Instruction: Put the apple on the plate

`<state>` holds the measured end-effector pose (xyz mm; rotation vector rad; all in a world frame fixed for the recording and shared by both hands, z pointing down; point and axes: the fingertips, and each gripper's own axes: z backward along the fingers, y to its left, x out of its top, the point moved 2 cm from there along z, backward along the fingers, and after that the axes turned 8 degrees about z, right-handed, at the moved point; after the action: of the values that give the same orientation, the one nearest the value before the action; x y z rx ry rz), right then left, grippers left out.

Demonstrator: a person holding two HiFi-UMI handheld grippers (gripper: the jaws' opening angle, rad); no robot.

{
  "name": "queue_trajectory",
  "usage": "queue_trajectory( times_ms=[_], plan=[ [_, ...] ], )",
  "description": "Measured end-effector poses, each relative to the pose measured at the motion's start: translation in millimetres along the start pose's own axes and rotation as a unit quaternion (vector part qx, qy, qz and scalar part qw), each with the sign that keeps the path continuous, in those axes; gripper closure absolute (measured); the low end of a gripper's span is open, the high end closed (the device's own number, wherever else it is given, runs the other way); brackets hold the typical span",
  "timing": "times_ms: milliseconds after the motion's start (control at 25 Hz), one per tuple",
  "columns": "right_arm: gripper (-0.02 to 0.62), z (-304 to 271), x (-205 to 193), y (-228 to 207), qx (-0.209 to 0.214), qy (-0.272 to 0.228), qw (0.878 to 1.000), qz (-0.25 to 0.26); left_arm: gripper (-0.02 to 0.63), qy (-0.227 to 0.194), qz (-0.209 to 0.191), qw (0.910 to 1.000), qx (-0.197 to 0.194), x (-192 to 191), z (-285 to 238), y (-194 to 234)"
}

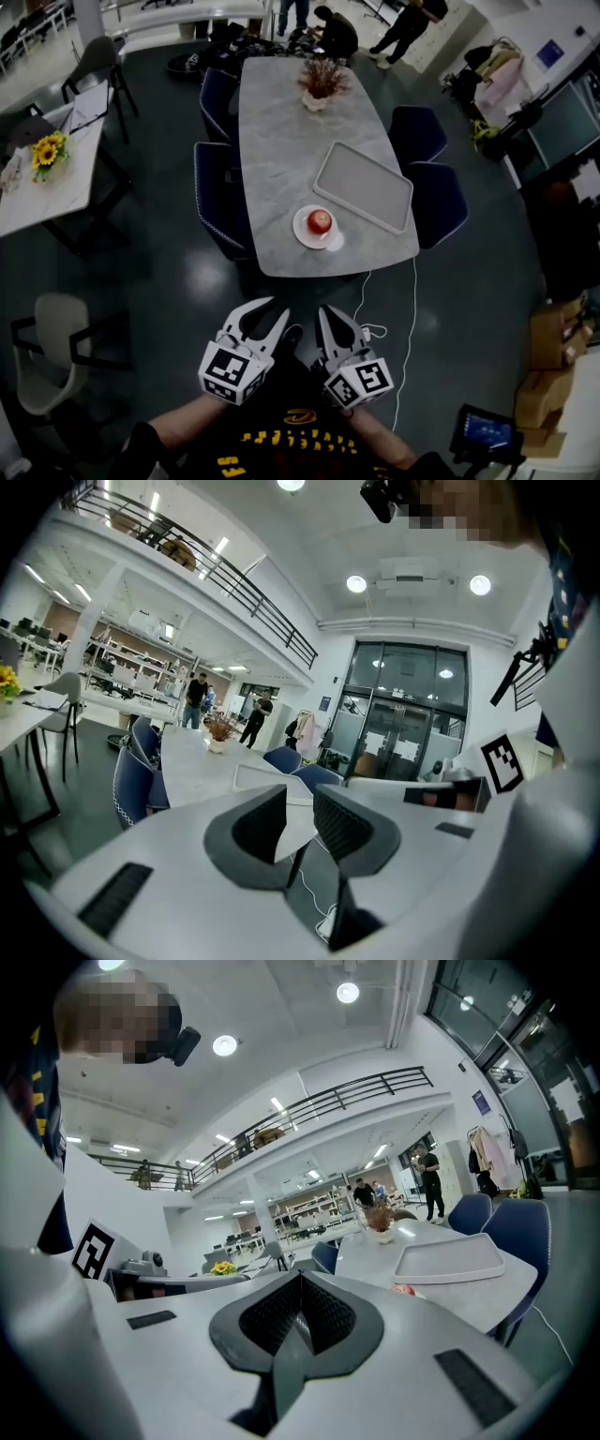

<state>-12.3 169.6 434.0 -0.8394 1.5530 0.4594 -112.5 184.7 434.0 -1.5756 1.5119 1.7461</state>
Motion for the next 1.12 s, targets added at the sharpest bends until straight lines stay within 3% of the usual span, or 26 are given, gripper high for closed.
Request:
queue_trajectory(
  times_ms=[600,880,1120],
  plan=[
    [0.589,-43.9,22.5,-132.3,0.024,0.012,1.000,-0.014,0.514,-0.001,-0.013,0.9981,0.061,22.6,-112.6,-6.2],
    [0.589,-52.6,6.2,-181.1,0.023,0.036,0.999,-0.030,0.514,0.012,-0.042,0.9934,0.106,21.7,-144.8,1.0],
    [0.588,-67.1,-12.6,-204.9,0.018,0.061,0.997,-0.033,0.514,0.044,-0.029,0.9915,0.119,4.3,-166.9,27.0]
  ],
)
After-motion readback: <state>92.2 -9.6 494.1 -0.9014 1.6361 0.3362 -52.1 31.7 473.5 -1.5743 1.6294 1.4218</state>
